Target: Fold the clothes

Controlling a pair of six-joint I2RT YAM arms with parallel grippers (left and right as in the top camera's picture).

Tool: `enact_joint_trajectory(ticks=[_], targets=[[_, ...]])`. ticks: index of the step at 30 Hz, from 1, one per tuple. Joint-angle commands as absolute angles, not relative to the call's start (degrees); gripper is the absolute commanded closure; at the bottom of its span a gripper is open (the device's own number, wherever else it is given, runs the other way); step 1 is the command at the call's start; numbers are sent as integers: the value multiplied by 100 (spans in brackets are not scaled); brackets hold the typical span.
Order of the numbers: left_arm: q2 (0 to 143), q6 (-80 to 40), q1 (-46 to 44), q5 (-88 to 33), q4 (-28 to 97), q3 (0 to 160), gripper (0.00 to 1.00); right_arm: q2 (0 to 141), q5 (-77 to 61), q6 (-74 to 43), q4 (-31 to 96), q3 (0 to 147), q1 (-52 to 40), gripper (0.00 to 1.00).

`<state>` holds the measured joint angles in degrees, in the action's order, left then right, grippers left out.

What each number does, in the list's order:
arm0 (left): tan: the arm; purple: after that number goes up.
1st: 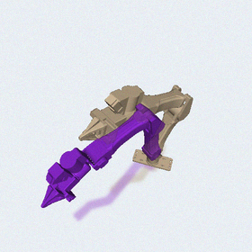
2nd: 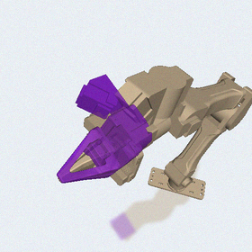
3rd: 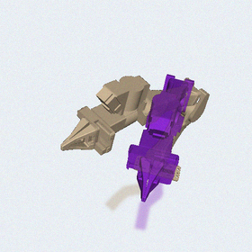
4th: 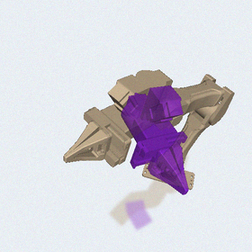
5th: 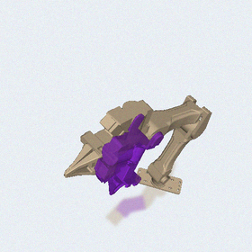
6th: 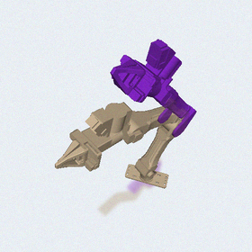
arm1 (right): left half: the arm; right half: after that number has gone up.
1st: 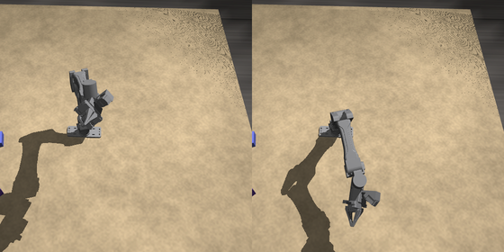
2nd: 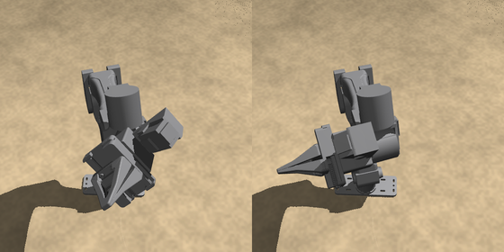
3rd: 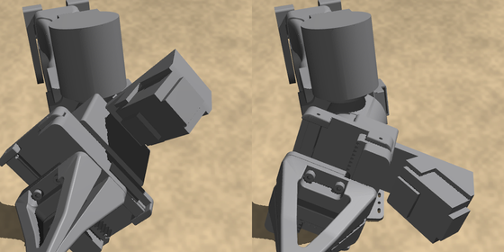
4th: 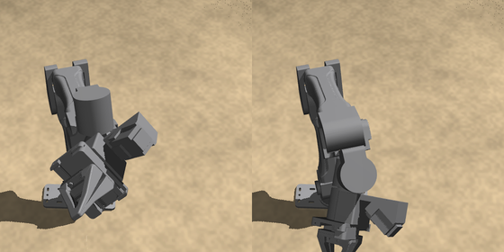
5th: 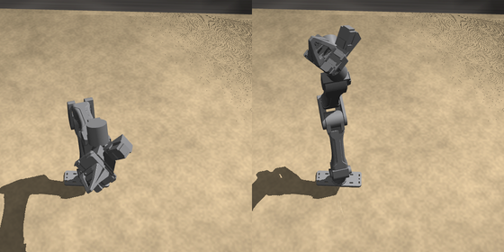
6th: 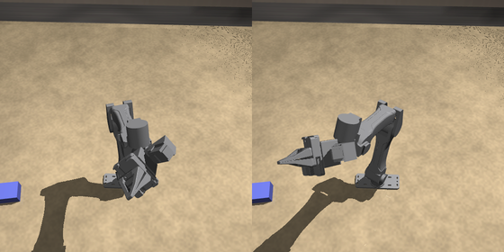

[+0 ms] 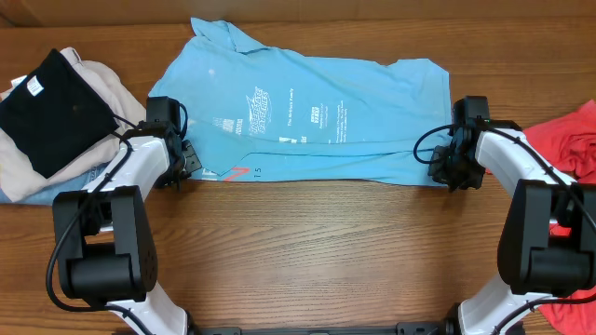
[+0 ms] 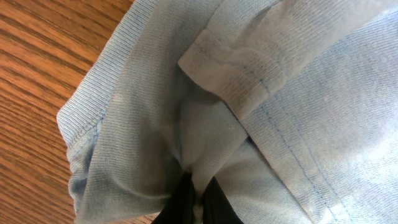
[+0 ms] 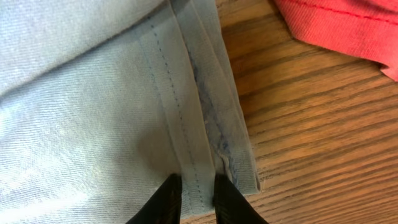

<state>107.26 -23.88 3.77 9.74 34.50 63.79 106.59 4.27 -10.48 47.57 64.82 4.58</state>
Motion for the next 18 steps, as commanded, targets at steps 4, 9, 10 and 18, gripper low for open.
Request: enact_joint_trajectory(ticks=[4, 9, 10, 18], targets=[[10940, -2399, 454, 1221, 3553, 6272, 95, 10691, 460, -1052, 4871, 6661, 502, 79], [10940, -2399, 454, 1219, 3555, 6272, 95, 10691, 596, -1057, 4915, 6672, 502, 79], [10940, -2399, 454, 1219, 3555, 6272, 95, 10691, 593, -1057, 4915, 6672, 502, 79], [10940, -2401, 454, 1219, 3553, 6272, 95, 10691, 276, -1068, 4910, 6643, 502, 79]])
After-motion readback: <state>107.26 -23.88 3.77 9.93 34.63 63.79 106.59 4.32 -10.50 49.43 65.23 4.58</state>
